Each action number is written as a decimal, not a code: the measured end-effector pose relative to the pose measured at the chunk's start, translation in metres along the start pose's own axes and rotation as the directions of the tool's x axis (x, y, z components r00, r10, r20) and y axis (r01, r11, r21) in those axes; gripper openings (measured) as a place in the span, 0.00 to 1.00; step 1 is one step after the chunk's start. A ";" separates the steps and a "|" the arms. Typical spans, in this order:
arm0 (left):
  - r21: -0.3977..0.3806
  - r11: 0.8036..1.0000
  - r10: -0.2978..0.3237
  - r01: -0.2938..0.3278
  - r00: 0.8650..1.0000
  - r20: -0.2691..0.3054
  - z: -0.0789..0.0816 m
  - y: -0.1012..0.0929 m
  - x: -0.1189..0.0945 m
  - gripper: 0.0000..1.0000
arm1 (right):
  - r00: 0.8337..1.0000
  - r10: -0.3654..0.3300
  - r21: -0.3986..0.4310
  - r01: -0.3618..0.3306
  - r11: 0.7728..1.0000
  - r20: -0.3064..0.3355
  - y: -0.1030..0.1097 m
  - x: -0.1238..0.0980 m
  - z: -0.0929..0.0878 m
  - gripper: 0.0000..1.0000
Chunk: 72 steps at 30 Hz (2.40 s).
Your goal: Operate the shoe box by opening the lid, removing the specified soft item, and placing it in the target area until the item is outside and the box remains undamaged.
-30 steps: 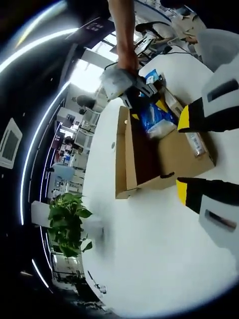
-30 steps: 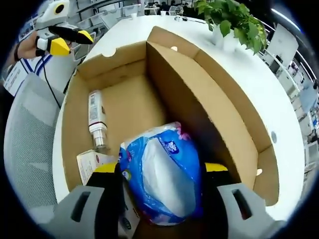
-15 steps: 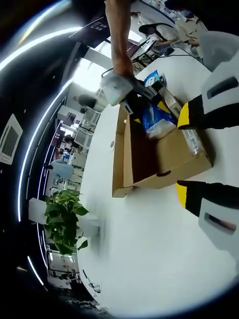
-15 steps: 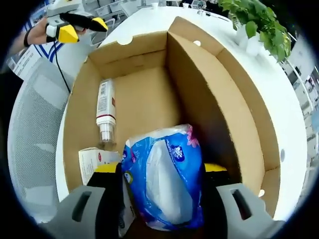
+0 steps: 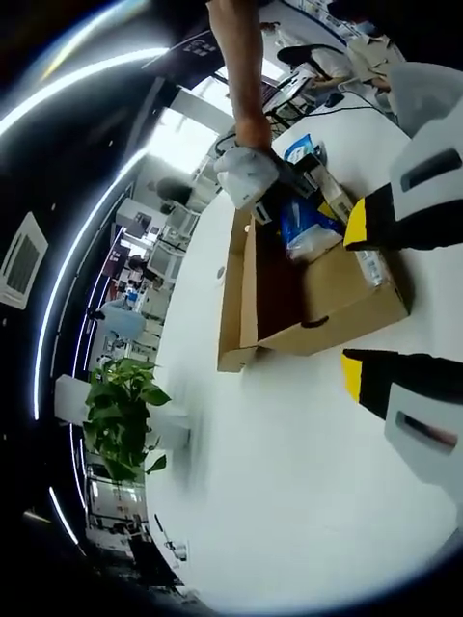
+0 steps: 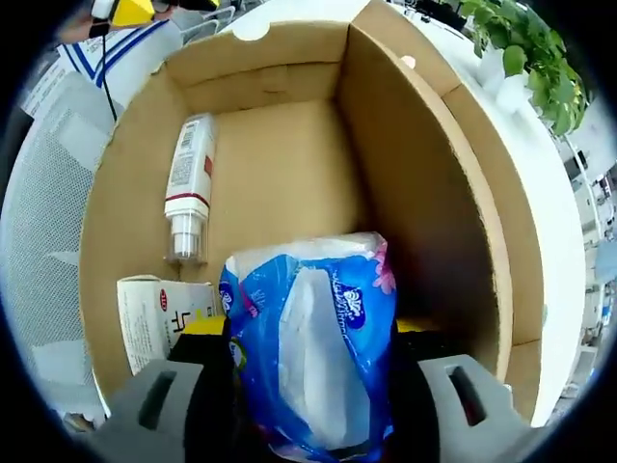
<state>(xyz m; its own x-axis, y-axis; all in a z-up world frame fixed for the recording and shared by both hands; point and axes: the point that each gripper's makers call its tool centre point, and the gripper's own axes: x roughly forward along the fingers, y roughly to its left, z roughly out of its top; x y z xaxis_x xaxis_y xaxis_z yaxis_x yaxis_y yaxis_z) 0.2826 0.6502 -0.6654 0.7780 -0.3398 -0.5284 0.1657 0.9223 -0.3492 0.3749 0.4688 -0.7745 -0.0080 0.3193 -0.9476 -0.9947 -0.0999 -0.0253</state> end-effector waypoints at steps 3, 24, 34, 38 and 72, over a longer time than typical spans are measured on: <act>-0.006 1.000 -0.007 0.007 1.000 0.002 -0.001 -0.004 0.000 0.40 | 0.999 -0.009 0.001 0.009 1.000 0.050 0.005 -0.003 0.005 0.43; 0.007 0.999 -0.033 0.033 0.999 0.001 0.005 -0.009 0.003 0.37 | 0.989 -0.074 0.074 0.066 0.995 0.124 -0.011 -0.013 0.015 0.28; 0.016 0.999 -0.045 0.046 0.999 -0.004 0.002 -0.022 0.002 0.37 | 0.973 -0.129 0.064 0.119 0.991 0.191 -0.023 -0.033 0.027 0.28; 0.018 0.998 -0.058 0.058 0.998 -0.004 0.002 -0.030 0.004 0.37 | 0.960 -0.164 0.078 0.149 0.986 0.229 -0.029 -0.048 0.030 0.28; 0.109 0.968 -0.220 0.225 0.974 -0.054 0.008 -0.129 0.040 0.36 | 0.866 -0.481 0.330 0.419 0.846 0.134 0.011 -0.203 -0.155 0.29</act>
<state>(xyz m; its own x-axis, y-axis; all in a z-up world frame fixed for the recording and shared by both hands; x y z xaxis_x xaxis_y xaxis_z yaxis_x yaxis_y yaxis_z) 0.2973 0.5195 -0.6354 0.6889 -0.5438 -0.4793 0.4012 0.8367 -0.3727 0.3818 0.2573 -0.6320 0.4578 0.4508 -0.7663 -0.8788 0.3600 -0.3132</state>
